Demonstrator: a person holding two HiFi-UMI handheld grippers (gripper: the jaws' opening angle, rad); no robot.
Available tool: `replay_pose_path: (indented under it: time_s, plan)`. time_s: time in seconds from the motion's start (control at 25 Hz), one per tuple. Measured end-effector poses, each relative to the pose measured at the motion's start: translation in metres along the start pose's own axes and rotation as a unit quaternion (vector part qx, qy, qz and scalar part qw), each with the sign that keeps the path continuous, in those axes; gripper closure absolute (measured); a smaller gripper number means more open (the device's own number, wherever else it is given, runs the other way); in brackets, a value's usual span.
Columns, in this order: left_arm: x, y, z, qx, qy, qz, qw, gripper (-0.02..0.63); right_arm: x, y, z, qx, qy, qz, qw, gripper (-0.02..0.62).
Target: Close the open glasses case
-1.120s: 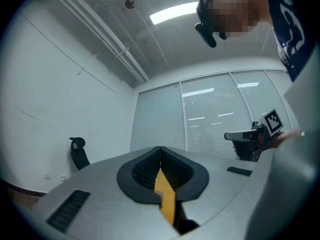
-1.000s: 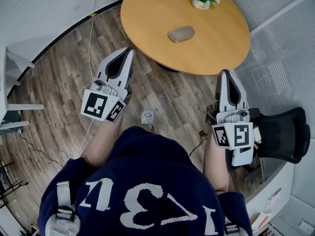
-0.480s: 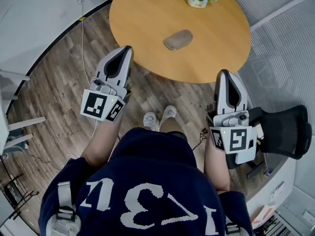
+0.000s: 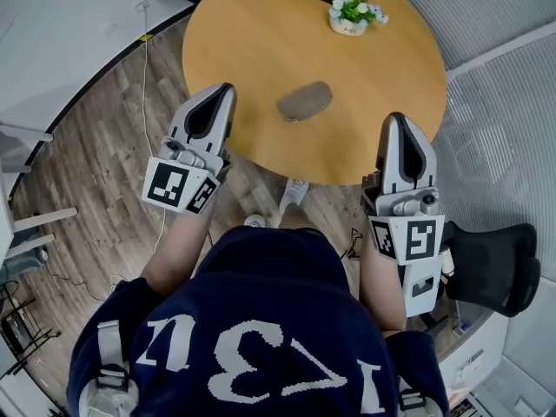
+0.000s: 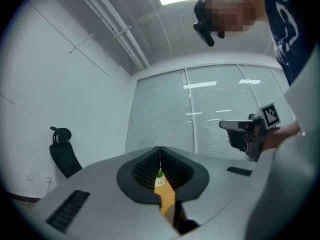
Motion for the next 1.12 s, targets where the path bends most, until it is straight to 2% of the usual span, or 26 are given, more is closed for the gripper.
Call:
replay_pose_path:
  time_s: [0.32,0.44,0.64,0.84,1.12]
  plan:
    - [-0.003,-0.078,0.032,-0.018,-0.038,-0.017,0.999,0.591,0.084,-0.059,0.031,0.002,-0.026,-0.039,0.999,0.571]
    - [-0.004,-0.093,0.042,-0.025,-0.034,-0.023,0.9989,0.591,0.101,-0.067,0.041,-0.007,-0.037,-0.045,0.998,0.571]
    - [-0.01,-0.11,0.057,-0.035,-0.025,-0.015,0.999,0.591,0.112,-0.076,0.055,-0.024,-0.043,-0.046,0.998,0.57]
    - [-0.019,-0.127,0.079,-0.052,-0.002,0.002,0.9987,0.591,0.115,-0.082,0.078,-0.063,-0.051,-0.04,0.996,0.569]
    - [-0.034,-0.129,0.109,-0.091,0.021,0.033,0.995,0.591,0.093,-0.078,0.133,-0.13,-0.09,-0.023,0.987,0.569]
Point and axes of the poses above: the fingertips, and each gripper's own axes: y backward along the fingers, x to its right, z out of its underside, the point moved 7 cm from there along y, backward along the fingers, and after that the axes turned 9 degrees about x, right-handed, at the moved point
